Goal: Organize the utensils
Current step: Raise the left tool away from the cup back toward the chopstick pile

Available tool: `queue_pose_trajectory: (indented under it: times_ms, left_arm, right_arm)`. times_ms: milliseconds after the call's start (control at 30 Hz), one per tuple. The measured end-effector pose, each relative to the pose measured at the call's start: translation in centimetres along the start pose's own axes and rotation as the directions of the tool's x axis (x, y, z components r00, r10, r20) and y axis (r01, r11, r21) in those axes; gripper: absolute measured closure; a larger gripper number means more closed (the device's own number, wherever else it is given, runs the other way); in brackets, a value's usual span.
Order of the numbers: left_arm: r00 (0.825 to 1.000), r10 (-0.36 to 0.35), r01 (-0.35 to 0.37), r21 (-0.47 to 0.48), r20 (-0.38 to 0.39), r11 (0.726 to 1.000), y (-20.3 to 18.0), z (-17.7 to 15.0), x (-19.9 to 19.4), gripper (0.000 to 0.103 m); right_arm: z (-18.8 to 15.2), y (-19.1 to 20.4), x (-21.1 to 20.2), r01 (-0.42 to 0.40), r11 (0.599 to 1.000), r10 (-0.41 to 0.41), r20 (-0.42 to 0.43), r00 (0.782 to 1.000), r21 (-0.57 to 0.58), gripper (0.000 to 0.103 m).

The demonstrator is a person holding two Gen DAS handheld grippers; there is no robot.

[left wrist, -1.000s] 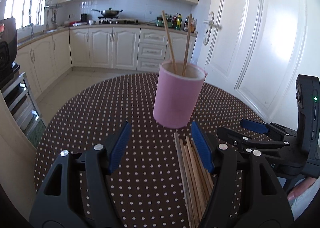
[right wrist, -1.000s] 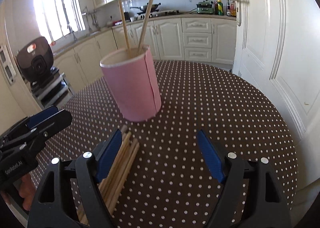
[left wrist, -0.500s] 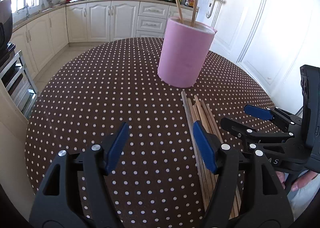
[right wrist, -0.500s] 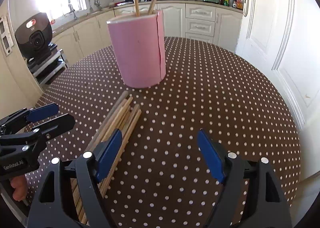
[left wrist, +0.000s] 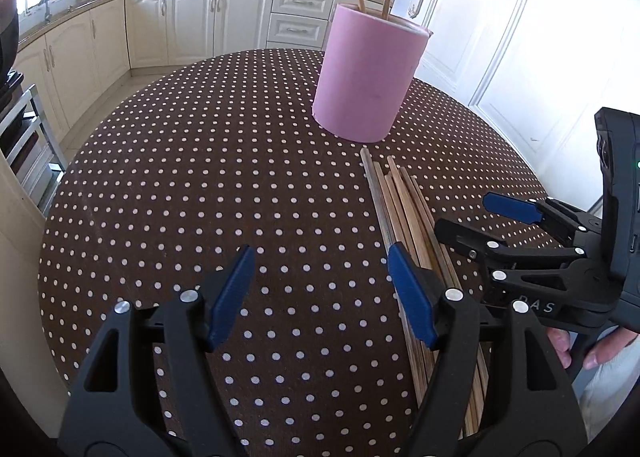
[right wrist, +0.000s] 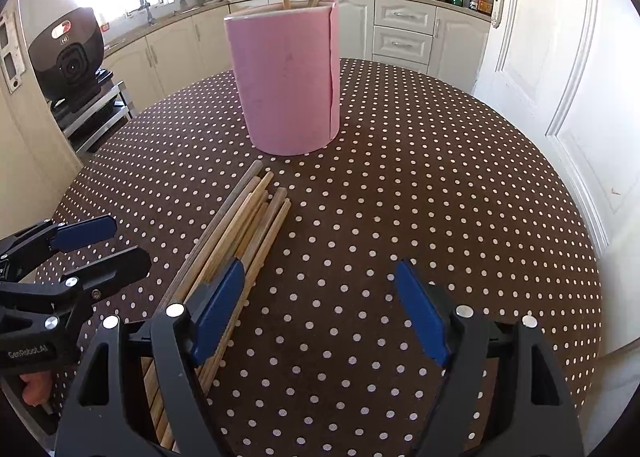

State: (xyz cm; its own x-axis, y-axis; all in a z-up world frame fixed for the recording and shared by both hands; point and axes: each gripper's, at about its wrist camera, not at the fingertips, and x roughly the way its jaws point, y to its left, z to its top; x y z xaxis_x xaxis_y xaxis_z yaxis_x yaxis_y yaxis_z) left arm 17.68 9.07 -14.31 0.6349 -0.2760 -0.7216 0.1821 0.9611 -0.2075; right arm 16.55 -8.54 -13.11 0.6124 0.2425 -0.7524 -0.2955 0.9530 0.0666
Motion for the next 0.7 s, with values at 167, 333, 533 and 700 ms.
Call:
queue_pose_trajectory:
  times_ms: [167, 333, 533, 700]
  left_arm:
    - [1.0, -0.012, 0.012, -0.007, -0.007, 1.0, 0.1, 0.0, 0.1, 0.033]
    - [1.0, -0.028, 0.028, -0.007, -0.012, 1.0, 0.0, 0.1, 0.2, 0.032]
    - [0.999, -0.036, 0.036, -0.014, -0.017, 0.999, -0.1, 0.5, 0.6, 0.031]
    - [0.999, -0.032, 0.032, -0.006, -0.024, 0.999, -0.5, 0.8, 0.9, 0.031]
  right_arm:
    - [0.2, 0.5, 0.1, 0.02, 1.0, -0.02, -0.001, 1.0, -0.004, 0.029]
    - [0.1, 1.0, 0.1, 0.052, 0.999, -0.052, -0.002, 0.999, -0.01, 0.028]
    - [0.0, 1.2, 0.0, 0.053, 0.999, -0.053, -0.024, 0.998, 0.013, 0.028]
    - [-0.2, 1.6, -0.2, 0.083, 0.996, -0.082, -0.039, 0.996, 0.024, 0.028]
